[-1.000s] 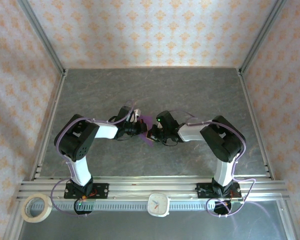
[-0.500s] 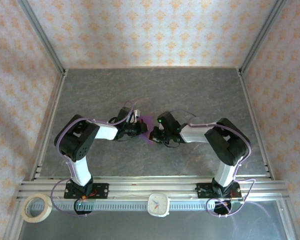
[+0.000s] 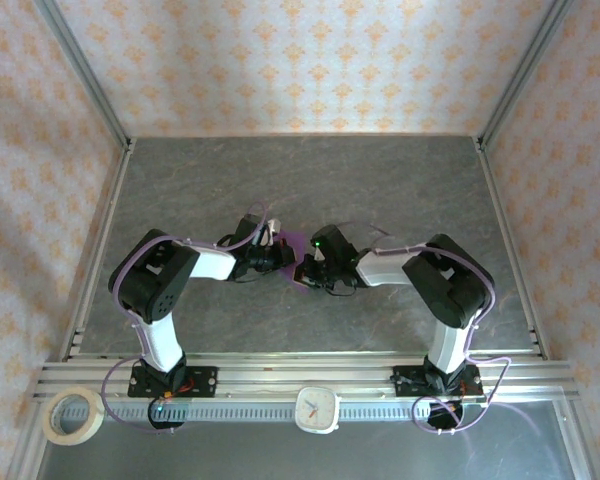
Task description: Fold a paper plane with a square sheet of paper (pick it up from the middle)
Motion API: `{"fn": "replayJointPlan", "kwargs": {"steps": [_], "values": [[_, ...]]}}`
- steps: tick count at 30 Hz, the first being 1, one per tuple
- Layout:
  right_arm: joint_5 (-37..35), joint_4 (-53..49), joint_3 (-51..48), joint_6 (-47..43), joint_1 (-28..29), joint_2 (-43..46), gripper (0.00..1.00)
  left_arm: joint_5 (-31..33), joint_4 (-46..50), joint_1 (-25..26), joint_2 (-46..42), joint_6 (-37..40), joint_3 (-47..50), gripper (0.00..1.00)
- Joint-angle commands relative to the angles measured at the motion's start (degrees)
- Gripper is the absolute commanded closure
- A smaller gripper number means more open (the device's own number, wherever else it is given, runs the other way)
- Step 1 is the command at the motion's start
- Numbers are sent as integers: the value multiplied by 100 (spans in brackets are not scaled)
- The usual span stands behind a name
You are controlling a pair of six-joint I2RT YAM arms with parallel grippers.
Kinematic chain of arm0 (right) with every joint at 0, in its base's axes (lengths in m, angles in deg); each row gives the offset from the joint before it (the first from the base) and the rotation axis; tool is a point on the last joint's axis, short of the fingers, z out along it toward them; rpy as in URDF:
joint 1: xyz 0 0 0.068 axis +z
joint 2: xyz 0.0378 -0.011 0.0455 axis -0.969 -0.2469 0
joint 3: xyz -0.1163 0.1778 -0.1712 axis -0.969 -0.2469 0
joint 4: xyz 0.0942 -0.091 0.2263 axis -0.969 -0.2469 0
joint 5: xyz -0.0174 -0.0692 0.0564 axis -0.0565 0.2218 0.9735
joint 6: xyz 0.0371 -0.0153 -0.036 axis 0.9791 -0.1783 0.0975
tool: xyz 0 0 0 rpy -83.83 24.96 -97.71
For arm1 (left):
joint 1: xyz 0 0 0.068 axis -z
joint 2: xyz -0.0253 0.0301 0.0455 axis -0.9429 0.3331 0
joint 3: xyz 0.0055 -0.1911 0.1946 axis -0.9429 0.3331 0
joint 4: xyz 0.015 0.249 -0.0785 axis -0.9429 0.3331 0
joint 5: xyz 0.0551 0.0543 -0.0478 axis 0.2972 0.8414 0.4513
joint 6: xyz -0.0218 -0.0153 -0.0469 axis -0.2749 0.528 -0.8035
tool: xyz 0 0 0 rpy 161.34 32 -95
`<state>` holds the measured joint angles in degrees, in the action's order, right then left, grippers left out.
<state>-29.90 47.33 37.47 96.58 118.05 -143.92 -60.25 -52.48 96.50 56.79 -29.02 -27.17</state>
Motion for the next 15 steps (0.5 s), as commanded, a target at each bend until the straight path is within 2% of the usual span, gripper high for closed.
{"fn": "replayJointPlan", "kwargs": {"steps": [1, 8, 15], "values": [[-27, -342, -524, -61, 123, 208, 100, 512, 512, 6, 232, -15, 216, 100], [174, -215, -1349, 9, 212, 957, 100, 592, 409, 5, 254, -200, 307, 100], [-337, -406, -1282, 171, 102, 1836, 100, 771, 90, 28, -7, -574, 668, 100]]}}
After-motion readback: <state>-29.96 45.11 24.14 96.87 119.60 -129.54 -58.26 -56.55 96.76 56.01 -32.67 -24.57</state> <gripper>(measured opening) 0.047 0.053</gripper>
